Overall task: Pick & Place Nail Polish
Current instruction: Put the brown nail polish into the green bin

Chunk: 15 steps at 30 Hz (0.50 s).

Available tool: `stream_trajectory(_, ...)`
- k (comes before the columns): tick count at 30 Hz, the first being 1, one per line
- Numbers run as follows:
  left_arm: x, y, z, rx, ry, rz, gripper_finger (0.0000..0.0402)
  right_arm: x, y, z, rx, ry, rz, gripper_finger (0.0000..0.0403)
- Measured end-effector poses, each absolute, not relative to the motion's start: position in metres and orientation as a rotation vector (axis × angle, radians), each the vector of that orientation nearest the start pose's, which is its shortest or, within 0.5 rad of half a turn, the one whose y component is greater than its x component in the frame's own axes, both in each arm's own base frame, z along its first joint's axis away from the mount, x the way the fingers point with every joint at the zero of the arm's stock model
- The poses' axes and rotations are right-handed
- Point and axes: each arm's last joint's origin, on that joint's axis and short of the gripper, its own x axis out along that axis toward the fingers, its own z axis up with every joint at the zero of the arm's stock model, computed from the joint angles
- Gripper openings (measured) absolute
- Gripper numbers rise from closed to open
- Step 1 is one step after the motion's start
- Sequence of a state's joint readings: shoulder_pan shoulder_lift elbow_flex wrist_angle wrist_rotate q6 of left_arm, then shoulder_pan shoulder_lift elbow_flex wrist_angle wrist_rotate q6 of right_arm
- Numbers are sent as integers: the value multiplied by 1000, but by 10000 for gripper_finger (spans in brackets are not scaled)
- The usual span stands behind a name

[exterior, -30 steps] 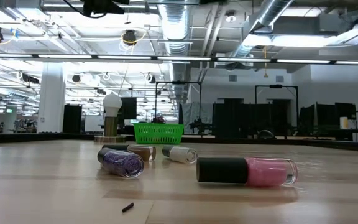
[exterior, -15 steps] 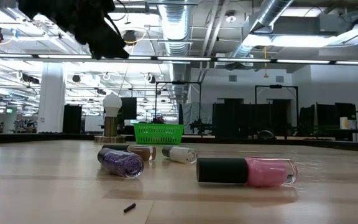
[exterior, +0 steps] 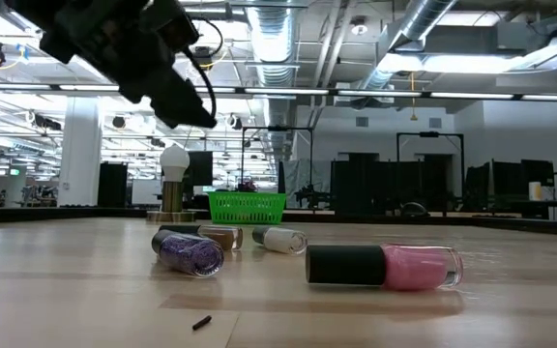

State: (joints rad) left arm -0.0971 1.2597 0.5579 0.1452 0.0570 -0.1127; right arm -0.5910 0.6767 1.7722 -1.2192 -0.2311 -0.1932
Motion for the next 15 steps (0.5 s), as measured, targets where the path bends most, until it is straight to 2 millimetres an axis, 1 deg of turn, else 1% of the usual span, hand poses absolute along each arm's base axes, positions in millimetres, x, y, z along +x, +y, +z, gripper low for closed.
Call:
stream_trajectory(3,249,-27,183,-98,602,-130,221,-26,25,471,-170,75,-346,52)
stream_trajectory(5,251,-31,177,-98,625,-156,221,-24,23,447,-174,27,-344,47)
stream_trajectory(9,257,-47,167,-85,622,-225,221,-15,17,403,-112,-71,-352,35)
stream_trajectory(12,260,-59,159,-71,626,-253,221,-8,13,375,-74,-121,-340,26)
stream_trajectory(15,262,-67,151,-68,638,-222,221,-2,9,352,-35,-161,-324,17)
